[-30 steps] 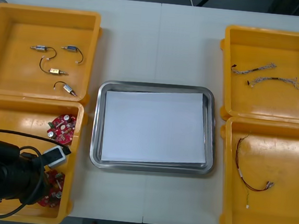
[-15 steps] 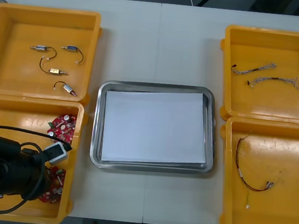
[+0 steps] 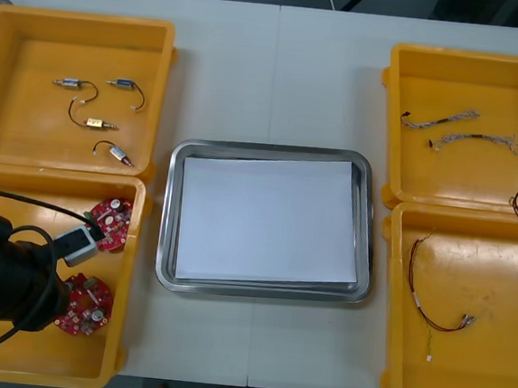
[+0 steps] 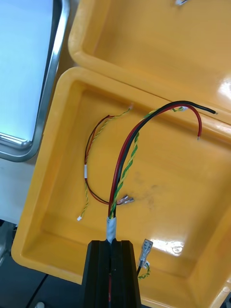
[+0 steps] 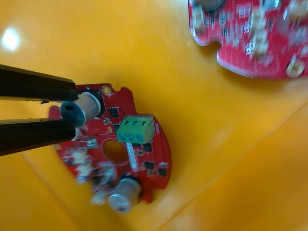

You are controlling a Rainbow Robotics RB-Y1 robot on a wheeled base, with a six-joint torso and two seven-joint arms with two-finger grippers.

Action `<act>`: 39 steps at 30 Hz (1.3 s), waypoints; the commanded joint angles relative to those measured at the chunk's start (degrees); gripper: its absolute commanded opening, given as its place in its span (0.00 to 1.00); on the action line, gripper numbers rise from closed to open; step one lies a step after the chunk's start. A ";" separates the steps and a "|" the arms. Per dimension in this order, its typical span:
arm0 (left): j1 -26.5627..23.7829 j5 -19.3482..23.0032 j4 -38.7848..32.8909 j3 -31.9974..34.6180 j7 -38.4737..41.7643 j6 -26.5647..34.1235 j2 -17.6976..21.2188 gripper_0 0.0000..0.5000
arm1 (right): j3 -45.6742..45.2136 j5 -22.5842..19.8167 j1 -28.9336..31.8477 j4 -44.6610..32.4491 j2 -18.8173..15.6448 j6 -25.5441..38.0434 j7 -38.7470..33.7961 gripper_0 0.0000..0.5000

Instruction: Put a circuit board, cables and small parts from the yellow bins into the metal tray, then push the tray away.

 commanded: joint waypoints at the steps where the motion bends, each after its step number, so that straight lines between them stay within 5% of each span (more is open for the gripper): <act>1: 1.67 3.79 -4.92 7.24 -4.51 4.04 1.22 0.00 | 3.09 0.45 -2.16 -1.36 -2.89 0.20 -0.44 0.00; 10: 1.76 10.38 -6.85 14.54 -3.89 7.90 0.78 0.00 | 4.67 -0.34 -3.65 -1.44 -4.03 0.20 -0.44 0.00; 20: 1.76 10.12 -6.67 15.59 -3.72 8.34 -0.09 0.00 | 4.67 -1.14 -3.65 -1.44 -4.03 0.20 -0.44 0.00; 21: 1.67 10.12 -6.59 15.50 -3.63 8.34 -0.09 0.15 | 4.67 -1.05 -3.65 -1.44 -4.03 0.20 -0.44 0.00; 22: 1.67 10.12 -6.59 15.50 -3.63 8.34 -0.09 0.64 | 4.67 -1.05 -3.65 -1.44 -4.03 0.20 -0.44 0.00; 24: 1.59 10.12 -6.59 15.50 -3.63 8.34 -0.09 1.00 | 4.67 -0.96 -3.65 -1.44 -4.03 0.20 -0.44 0.00; 39: -2.54 7.75 -2.10 9.61 -4.77 6.32 -0.09 1.00 | 4.58 -0.78 -3.65 -1.44 -3.95 0.20 -0.79 0.00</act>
